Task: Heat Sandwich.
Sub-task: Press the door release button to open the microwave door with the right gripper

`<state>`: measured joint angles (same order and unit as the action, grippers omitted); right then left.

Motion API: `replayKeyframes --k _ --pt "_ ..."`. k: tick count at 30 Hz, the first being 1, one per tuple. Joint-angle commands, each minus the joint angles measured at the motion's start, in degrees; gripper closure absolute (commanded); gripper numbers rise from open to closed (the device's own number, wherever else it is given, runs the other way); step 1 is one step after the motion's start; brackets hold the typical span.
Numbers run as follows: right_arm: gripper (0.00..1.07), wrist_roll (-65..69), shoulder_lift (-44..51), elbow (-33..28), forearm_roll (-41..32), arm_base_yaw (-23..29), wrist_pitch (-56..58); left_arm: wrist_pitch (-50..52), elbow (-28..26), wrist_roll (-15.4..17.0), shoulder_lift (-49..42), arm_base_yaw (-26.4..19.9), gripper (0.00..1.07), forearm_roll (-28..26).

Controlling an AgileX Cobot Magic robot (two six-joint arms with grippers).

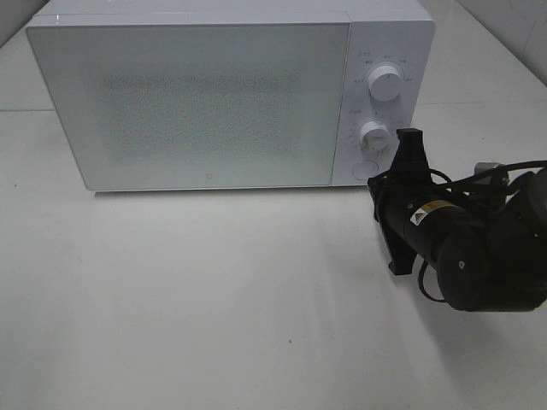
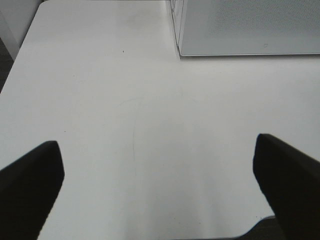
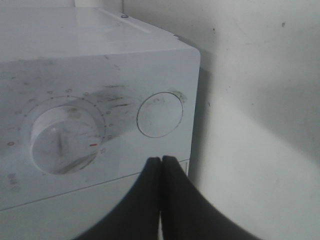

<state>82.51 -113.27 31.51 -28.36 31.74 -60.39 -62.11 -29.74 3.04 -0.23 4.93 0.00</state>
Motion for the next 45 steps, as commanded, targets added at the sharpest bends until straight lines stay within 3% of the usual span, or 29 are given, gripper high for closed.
replayKeyframes --k 1,9,18,45 --pt "1.07 0.97 -1.55 2.75 2.46 -1.32 1.95 0.74 0.00 0.29 -0.92 -0.17 0.09 0.00" --pt "1.07 1.09 -4.47 7.39 4.47 -4.41 3.38 0.74 0.00 0.29 -0.92 -0.17 0.09 0.00" --pt "1.07 1.09 -6.25 11.52 4.13 -4.41 5.96 0.74 0.00 0.29 -0.92 -0.17 0.09 0.00" --pt "1.07 -0.11 -8.71 15.64 -1.83 -4.41 0.80 0.74 0.00 0.29 -0.92 -0.17 0.09 0.00"
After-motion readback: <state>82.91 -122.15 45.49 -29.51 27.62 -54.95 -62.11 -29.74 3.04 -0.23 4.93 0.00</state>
